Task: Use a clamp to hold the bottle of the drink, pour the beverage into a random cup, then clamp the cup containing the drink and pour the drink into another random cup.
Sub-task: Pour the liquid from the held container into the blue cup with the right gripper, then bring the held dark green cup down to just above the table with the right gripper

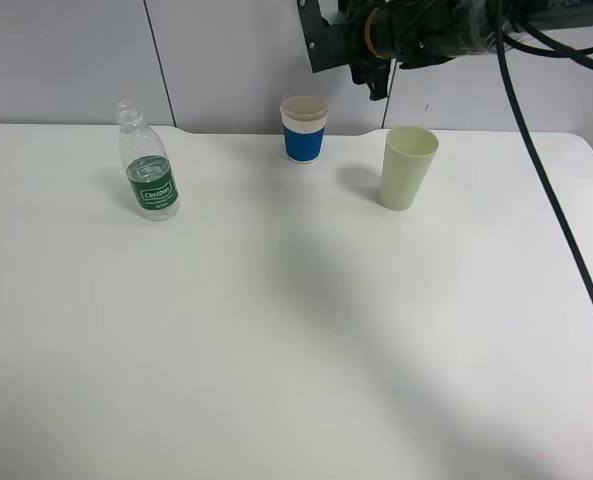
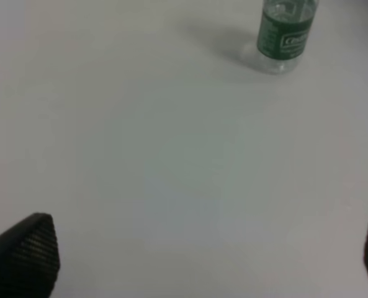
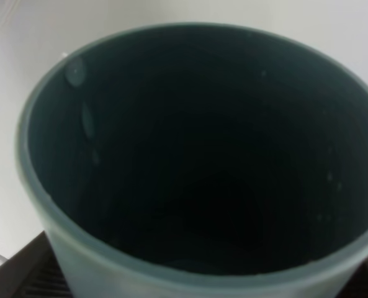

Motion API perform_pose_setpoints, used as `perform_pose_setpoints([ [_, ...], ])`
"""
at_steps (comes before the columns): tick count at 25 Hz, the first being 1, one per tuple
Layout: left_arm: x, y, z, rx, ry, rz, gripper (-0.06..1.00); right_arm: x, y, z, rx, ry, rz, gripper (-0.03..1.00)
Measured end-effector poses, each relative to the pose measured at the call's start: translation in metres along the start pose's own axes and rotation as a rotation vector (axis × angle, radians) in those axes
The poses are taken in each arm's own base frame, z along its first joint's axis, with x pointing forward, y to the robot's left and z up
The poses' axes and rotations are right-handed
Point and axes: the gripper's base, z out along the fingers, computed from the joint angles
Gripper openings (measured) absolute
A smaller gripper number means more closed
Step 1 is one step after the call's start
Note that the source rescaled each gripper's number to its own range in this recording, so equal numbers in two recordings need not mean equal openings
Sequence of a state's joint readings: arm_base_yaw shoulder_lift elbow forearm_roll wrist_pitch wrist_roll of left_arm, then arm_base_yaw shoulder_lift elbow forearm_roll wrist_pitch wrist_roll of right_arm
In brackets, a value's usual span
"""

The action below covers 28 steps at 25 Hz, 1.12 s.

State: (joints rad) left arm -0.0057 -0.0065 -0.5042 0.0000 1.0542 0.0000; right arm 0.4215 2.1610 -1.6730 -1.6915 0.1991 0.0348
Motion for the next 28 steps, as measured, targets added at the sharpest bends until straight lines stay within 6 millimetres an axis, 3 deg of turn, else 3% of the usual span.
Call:
perform_pose_setpoints([
  [8, 0.000, 0.000, 0.000, 0.000, 0.000, 0.000, 1.00, -0.004, 0.006, -0.002, -0.087, 0.011, 0.724, 0.00],
  [12, 0.000, 0.000, 0.000, 0.000, 0.000, 0.000, 1.00, -0.016, -0.004, -0.012, -0.107, -0.019, 0.962, 0.00],
  [22, 0.000, 0.000, 0.000, 0.000, 0.000, 0.000, 1.00, -0.040, -0.053, -0.058, -0.086, -0.143, 1.226, 0.00],
  [28, 0.000, 0.000, 0.000, 0.000, 0.000, 0.000, 1.00, -0.070, -0.069, -0.095, -0.095, -0.360, 1.283, 0.00],
])
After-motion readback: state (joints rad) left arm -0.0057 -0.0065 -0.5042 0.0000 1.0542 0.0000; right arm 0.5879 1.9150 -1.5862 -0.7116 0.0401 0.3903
